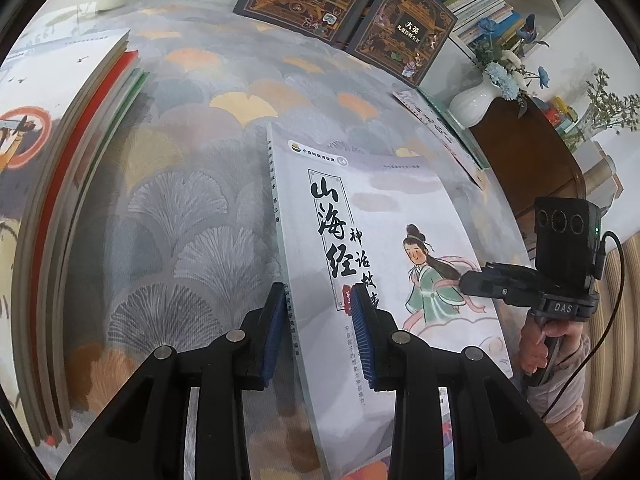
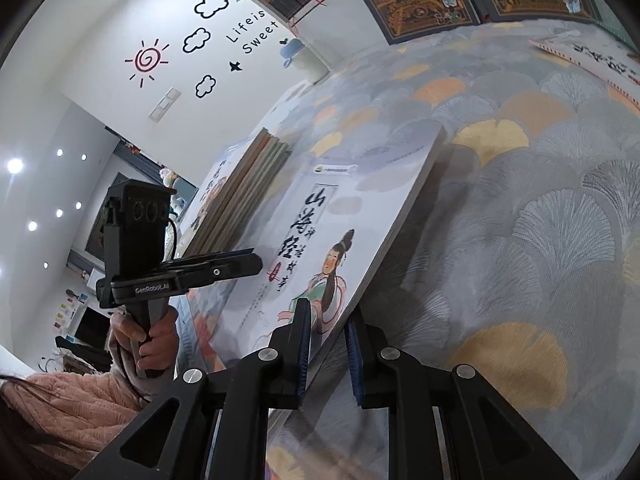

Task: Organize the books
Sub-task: 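Carry the book to the white table, lower it onto the stack, open both grippers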

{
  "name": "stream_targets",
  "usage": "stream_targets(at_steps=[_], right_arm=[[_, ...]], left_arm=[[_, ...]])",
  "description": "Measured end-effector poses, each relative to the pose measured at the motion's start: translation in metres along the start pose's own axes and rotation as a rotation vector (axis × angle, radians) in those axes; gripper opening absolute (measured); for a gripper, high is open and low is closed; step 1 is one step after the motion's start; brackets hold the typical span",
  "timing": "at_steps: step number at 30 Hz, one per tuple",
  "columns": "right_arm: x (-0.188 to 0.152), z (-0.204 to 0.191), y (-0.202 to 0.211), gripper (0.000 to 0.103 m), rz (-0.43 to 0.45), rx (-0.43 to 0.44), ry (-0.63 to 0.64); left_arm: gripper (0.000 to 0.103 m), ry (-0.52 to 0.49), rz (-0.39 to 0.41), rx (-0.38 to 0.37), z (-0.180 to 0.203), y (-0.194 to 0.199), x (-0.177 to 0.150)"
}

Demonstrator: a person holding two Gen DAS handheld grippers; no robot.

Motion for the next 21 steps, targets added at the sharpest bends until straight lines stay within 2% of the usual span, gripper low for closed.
stream_targets(at_steps=[10,21], right_arm=[[-0.001,-0.017,-0.002,0.017,0.007,-0.026,0.039],[0.016,-0.053,0.01,0.018,0.038,-0.026,0.111]], left_arm=[[0.029,-0.017,0.023,0.001,0.007,0.011,0.0],[0.029,-0.051,0.096,-0.011,0.009,0.05,0.014]])
Point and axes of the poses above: each gripper's, at about its wrist camera, not at the fingertips, and y roughly against the way its jaws point, z to its right, x to its top, the point moved 3 cm from there along -y, roughly the way its jaws point, and after that the axes turned 2 degrees about -z, right-handed, at the moved point
